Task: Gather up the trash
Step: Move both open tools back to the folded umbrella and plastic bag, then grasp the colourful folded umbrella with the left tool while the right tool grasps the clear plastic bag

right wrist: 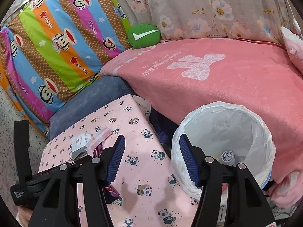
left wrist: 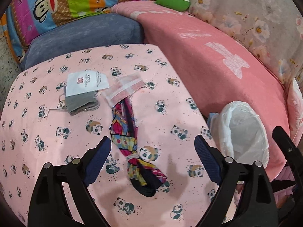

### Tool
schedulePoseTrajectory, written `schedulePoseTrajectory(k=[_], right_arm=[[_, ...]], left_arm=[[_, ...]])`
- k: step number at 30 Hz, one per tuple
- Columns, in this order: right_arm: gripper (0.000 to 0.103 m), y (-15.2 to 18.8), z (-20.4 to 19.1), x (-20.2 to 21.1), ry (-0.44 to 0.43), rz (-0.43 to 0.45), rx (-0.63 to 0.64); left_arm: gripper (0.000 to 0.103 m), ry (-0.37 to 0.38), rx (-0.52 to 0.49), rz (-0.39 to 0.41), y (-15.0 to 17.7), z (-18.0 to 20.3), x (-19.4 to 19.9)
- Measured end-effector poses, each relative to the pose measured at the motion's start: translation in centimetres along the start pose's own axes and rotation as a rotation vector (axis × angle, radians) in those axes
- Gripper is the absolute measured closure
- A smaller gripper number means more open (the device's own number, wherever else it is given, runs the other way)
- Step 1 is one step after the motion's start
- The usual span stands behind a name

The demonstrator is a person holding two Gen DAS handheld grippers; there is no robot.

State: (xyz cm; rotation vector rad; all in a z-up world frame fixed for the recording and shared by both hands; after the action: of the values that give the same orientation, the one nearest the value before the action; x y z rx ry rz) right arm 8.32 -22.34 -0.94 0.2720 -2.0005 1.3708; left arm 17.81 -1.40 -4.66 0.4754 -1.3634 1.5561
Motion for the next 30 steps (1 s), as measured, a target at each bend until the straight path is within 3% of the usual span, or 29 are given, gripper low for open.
schedulePoseTrajectory(k=[5,8,12,15,19,30], right_arm=[[0.045,1.0,-1.9,-1.5,-0.009,-0.042,0.033],[0.045,1.6,-3.1,-2.3,-0.014,-0.066,0.056],[0.045,2.2,-4.4,-3.2,-0.021,-0.090,0.084],[0.045,2.5,-5.4,-3.8,-0.026,-0.103,0.102],[0.045,2.7,-6.8,-4.6,-0.037,-0.117,0.127],[0.045,3.1,-13.1,-9.1,-0.116,-0.183,0.180]], left_arm=[[0.018,-0.002,0.050,-0.067,1.0,-2.3,-2.5],[0.023,0.011,0.078,-0.107,1.5,-3.3,-4.0],[0.043,0.041,0.100,-0.157,2.2,-4.0,-5.4],[0.078,0.068,0.112,-0.195,2.8,-4.6,-6.1],[0.082,0.079,0.124,-0.170,2.7,-5.7,-4.8],[0.083,0.035,0.209,0.006,-0.7,-12.2,2.9]])
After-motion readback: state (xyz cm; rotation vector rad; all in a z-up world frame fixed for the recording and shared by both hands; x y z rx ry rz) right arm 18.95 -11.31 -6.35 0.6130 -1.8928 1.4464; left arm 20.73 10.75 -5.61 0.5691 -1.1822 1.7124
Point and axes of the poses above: each gripper's, at about its wrist camera, not at the fingertips, and x roughly against the way its jaws point, z to its right, y to its underside, the point moved 2 cm from there along -x, roughly the way its jaws point, and after that the axes turned 7 degrees about y, right-handed, at the moved point
